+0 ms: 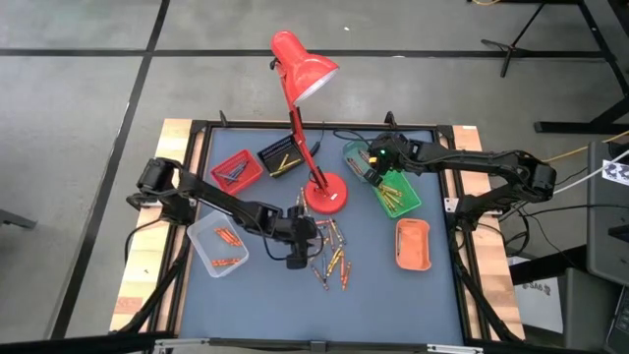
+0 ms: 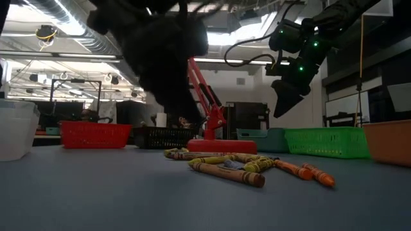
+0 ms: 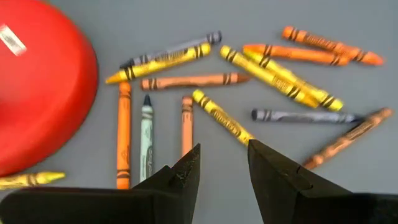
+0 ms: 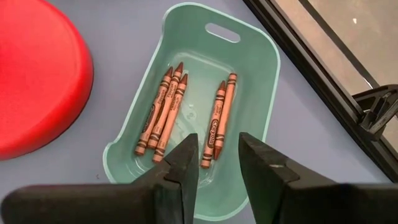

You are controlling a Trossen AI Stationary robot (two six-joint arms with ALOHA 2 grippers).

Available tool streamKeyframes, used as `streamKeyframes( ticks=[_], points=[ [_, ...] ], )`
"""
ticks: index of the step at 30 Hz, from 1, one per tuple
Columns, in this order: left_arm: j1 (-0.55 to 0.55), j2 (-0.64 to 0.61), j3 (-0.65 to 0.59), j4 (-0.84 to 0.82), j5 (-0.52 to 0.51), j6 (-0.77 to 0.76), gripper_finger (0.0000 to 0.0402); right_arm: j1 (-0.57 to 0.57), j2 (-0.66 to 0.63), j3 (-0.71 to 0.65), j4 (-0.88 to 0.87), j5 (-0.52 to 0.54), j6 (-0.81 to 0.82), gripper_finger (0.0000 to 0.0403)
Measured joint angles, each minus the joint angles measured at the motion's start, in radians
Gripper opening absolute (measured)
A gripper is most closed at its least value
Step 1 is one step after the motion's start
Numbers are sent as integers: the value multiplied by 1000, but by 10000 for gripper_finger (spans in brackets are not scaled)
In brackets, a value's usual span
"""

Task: Sort crayons
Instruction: Put the brown crayon into the top right blue bin

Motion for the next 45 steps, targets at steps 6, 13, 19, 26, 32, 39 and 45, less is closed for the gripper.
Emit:
streamKeyframes(
  ticks=[6, 13, 19, 26, 32, 39, 45],
  points=[
    [0, 83, 0, 0, -21, -1, 118, 0, 0, 0, -1, -1, 0, 113],
    [2, 106, 0, 1, -86, 3, 118, 0, 0, 0, -1, -1, 0, 113],
    [13, 106, 0, -8, -86, 3, 118, 0, 0, 0, -1, -1, 0, 113],
    [42, 105, 0, -39, -36, -1, 106, 0, 0, 0, 0, -59, 0, 113],
    [50, 104, 0, -45, -27, 0, 75, 0, 0, 0, 1, -242, 0, 113],
    [51, 104, 0, -46, -29, 0, 32, 1, 0, 0, 1, -431, 1, 113],
    [51, 104, 0, -48, -34, 0, 8, 2, 0, 0, 2, -533, 0, 113]
  ],
)
